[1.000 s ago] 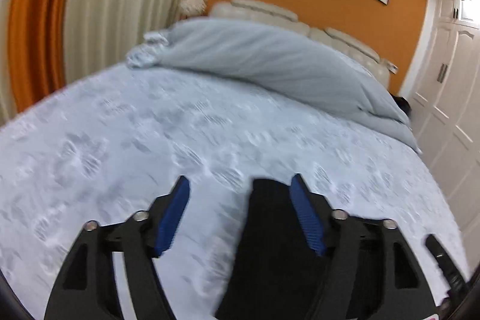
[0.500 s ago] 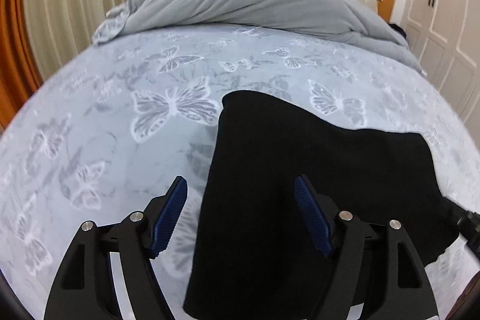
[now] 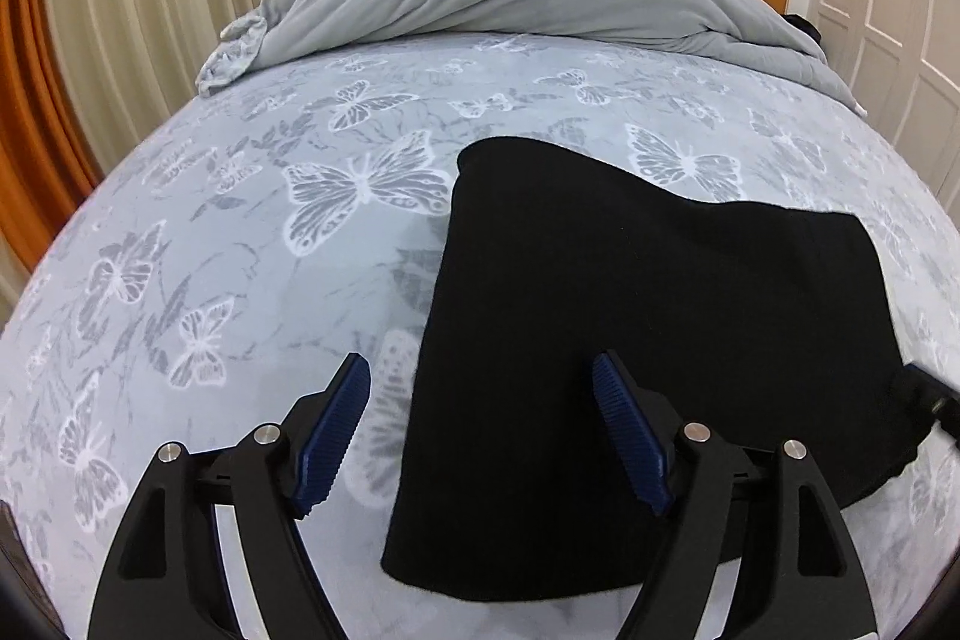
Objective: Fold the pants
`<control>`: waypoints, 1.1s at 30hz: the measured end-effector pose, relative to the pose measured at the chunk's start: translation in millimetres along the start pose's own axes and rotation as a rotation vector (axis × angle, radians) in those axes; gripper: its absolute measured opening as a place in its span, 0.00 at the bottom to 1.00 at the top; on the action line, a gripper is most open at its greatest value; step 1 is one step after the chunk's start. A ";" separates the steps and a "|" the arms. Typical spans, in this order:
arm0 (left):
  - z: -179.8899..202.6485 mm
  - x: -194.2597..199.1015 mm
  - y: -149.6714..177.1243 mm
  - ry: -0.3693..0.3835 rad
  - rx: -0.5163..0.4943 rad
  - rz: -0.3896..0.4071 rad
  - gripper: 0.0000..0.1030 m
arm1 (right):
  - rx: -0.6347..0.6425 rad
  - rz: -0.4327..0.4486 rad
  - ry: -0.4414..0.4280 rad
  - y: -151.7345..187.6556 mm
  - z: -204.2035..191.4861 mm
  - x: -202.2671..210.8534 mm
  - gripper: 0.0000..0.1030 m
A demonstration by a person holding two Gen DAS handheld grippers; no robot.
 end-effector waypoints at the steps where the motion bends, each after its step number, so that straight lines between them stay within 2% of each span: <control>1: 0.2 1.7 0.0 -0.003 -0.009 0.005 0.72 | -0.009 0.007 0.003 -3.2 -1.7 4.8 0.12; 5: -0.5 13.1 -0.1 0.010 0.000 0.010 0.72 | 0.045 0.076 0.057 -11.0 -15.7 35.5 0.15; 6: 0.0 16.2 -0.2 0.014 0.002 0.009 0.72 | 0.053 0.087 0.077 -11.5 -17.4 40.5 0.23; 7: 1.1 21.1 -0.2 0.017 0.001 0.010 0.72 | 0.061 0.104 0.102 -12.0 -19.4 48.1 0.35; 8: 2.8 29.4 -0.9 0.020 -0.003 0.017 0.72 | 0.063 0.120 0.122 -12.2 -20.5 54.1 0.67; 9: 4.3 37.1 -1.3 0.022 -0.010 0.027 0.72 | 0.065 0.133 0.136 -12.7 -22.1 59.1 0.78; 11: 8.5 56.4 -3.2 0.021 -0.031 0.055 0.72 | 0.094 0.181 0.146 -13.9 -28.7 74.5 0.77; 13: 10.4 75.8 -2.6 0.022 -0.044 0.075 0.75 | 0.140 0.207 0.155 -12.5 -36.7 88.2 0.83; 14: 9.1 88.8 -0.4 0.020 -0.043 0.088 0.81 | 0.154 0.217 0.156 -11.2 -38.9 94.0 0.89; 16: 3.0 112.1 7.7 0.020 -0.019 0.110 0.84 | 0.174 0.229 0.149 -7.0 -42.9 104.1 0.93; 20: -6.5 137.5 28.8 0.045 0.004 0.093 0.84 | 0.218 0.224 0.152 4.3 -40.5 124.5 0.95; 24: -15.3 147.1 51.7 0.005 -0.034 0.081 0.84 | 0.250 0.218 0.162 18.9 -34.1 143.1 0.96; 27: -22.0 150.7 68.8 -0.010 -0.014 0.074 0.84 | 0.242 0.223 0.170 35.5 -24.9 155.7 0.96; 33: -27.3 143.6 84.5 0.010 -0.005 0.047 0.84 | 0.237 0.210 0.173 64.7 -17.6 159.8 0.96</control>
Point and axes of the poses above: each gripper's, at about its wrist camera, not at the fingertips, and x roughly against the way its jaws point, z to its right, y to its underside, the point moved 3 cm from there along -x, roughly the way its jaws point, and after that the axes turned 15 degrees about z, right-handed, at the moved point
